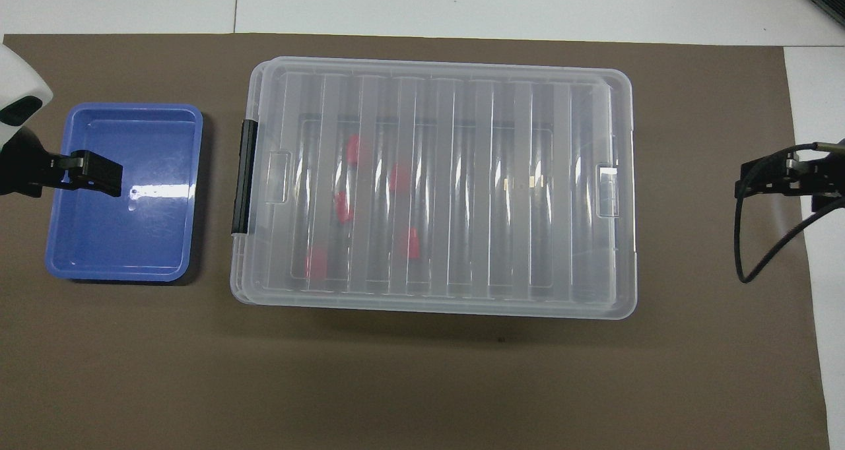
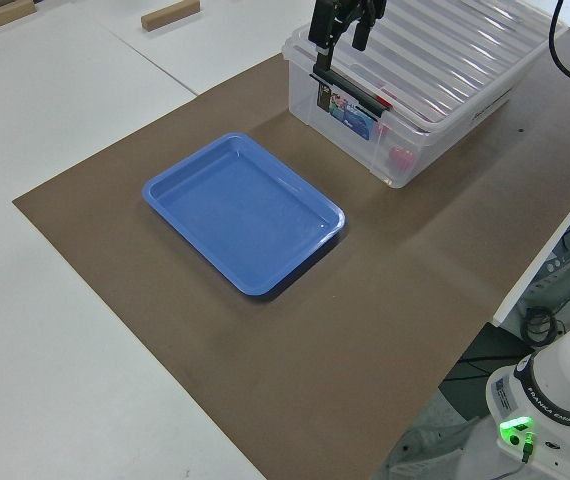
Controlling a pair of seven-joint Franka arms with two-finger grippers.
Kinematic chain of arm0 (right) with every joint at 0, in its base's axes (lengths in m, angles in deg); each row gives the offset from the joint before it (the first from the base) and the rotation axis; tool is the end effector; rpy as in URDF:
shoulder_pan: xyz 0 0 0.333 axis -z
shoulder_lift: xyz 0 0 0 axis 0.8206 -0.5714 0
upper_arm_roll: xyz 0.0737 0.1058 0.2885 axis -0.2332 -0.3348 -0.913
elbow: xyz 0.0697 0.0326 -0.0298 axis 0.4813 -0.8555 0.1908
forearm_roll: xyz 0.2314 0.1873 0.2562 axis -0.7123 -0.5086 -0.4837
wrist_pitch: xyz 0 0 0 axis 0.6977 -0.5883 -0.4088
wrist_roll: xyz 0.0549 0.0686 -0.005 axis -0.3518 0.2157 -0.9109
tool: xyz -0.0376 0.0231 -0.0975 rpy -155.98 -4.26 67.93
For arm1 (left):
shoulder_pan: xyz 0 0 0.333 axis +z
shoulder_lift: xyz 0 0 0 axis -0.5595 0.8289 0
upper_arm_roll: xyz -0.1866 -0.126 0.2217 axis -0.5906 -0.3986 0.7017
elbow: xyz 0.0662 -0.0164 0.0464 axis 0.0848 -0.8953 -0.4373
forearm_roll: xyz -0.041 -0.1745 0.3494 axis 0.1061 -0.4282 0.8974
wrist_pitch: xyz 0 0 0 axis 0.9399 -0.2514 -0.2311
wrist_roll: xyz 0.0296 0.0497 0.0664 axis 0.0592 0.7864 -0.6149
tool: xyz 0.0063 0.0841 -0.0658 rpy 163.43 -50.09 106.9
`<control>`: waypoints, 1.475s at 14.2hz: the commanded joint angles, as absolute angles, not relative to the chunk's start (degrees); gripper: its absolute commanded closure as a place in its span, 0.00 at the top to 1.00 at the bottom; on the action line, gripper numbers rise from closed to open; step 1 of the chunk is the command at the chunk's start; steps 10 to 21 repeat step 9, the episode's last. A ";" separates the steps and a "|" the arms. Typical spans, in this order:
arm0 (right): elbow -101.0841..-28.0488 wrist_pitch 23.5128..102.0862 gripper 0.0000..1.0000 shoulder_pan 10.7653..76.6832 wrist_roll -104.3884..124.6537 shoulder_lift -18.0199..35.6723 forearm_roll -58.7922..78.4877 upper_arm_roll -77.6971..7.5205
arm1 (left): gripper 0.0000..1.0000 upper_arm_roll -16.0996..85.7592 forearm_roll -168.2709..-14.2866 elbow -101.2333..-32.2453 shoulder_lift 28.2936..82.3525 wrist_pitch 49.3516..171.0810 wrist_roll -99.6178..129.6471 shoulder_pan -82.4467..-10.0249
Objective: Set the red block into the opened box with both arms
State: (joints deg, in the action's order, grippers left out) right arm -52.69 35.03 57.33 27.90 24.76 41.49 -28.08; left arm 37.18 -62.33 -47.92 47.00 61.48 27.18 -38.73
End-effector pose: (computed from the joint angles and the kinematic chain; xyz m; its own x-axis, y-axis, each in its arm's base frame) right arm 0.5489 -0.0211 0.6169 0.9791 -0.2024 -0.0218 -0.2019 -0.9791 0.0224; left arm 0.5593 -0.0456 0.6057 0.9986 -0.0364 -0.0378 -0.0389 -0.9970 -0.0669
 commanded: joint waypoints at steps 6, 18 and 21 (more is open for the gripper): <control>-53.80 35.20 1.00 57.61 26.30 25.75 41.84 -28.24 | 1.00 36.89 -63.42 -48.60 45.88 61.04 27.12 -37.89; -53.71 35.20 1.00 57.52 26.31 25.75 41.93 -28.24 | 1.00 36.89 -63.42 -48.60 45.88 61.04 27.12 -37.97; -53.71 35.20 1.00 57.52 26.31 25.75 41.93 -28.24 | 1.00 36.89 -63.42 -48.60 45.88 61.04 27.12 -37.97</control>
